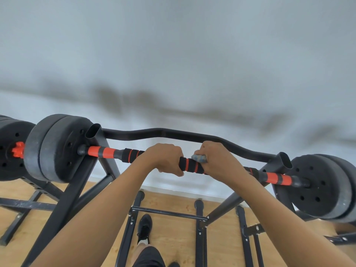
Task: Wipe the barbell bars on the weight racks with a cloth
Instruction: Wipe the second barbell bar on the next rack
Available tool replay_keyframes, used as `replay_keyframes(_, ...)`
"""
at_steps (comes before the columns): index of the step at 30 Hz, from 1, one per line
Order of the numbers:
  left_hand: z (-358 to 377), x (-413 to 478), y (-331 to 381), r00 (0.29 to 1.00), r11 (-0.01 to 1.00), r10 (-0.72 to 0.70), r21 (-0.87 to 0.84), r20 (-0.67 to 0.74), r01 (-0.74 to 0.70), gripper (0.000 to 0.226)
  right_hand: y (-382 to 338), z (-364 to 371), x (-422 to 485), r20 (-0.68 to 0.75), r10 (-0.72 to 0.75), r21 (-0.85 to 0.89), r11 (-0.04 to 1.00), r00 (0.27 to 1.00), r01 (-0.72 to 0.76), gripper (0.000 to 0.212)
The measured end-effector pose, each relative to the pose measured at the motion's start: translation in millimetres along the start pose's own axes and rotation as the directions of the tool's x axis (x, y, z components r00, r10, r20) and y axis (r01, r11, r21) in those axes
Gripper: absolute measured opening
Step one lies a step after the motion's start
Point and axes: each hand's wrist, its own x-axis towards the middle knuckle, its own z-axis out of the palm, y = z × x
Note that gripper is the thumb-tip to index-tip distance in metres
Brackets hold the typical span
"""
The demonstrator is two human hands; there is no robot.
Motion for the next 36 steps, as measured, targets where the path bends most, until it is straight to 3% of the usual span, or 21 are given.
replay_keyframes(6,2,1,0,1.0,1.0,-0.003,0.007,0.003,0.003,0.032,-3,7,-21,-0.088,-0.027,0.007,1.0,0.996,0.027,0.018)
replay_keyframes(11,4,-1,-1,0.999,1.0,-0.001,0.017,-0.037,0.002,0.029,3,18,-45,-0.063,-0.03,0.103,0.994,0.998,0.036,0.018)
replay_keyframes(15,4,-1,-1,0.999,1.0,-0.008,0.018,-0.045,0.009,0.027,20,4,-30,-0.299,0.072,0.206,0.978,0.952,-0.01,0.021)
replay_keyframes(18,3,-1,0,1.0,1.0,-0.01,0.012,-0.026,0.011,0.026,27,-4,-4,-0.22,0.111,0.136,0.987,0.969,-0.083,0.024)
replay_keyframes(21,-1,-2,1,1.0,1.0,-0.009,0.006,0.004,0.009,0.027,19,7,-3,-0.05,0.02,0.066,0.998,0.999,-0.017,0.015)
replay_keyframes(24,-7,-3,3,0.998,0.998,0.002,-0.057,0.067,0.002,0.026,15,16,-15,-0.089,0.007,0.03,1.0,0.996,-0.004,0.011)
replay_keyframes(27,-12,-4,3,0.992,0.99,0.022,-0.143,0.121,-0.005,0.026,15,26,-26,-0.166,0.008,0.031,1.0,0.986,-0.003,0.02)
replay_keyframes(30,-13,-5,2,0.992,0.986,0.041,-0.164,0.123,-0.02,0.028,7,49,-47,-0.106,-0.068,0.015,0.997,0.992,0.07,0.03)
replay_keyframes(32,-9,-6,1,0.997,0.99,0.047,-0.136,0.069,-0.037,0.032,3,57,-63,-0.12,-0.111,0.058,0.991,0.986,0.119,0.029)
replay_keyframes(36,7,-13,0,0.965,0.987,0.16,0.053,-0.208,-0.153,0.05,15,24,-48,-0.42,0.054,0.267,0.961,0.906,0.066,0.02)
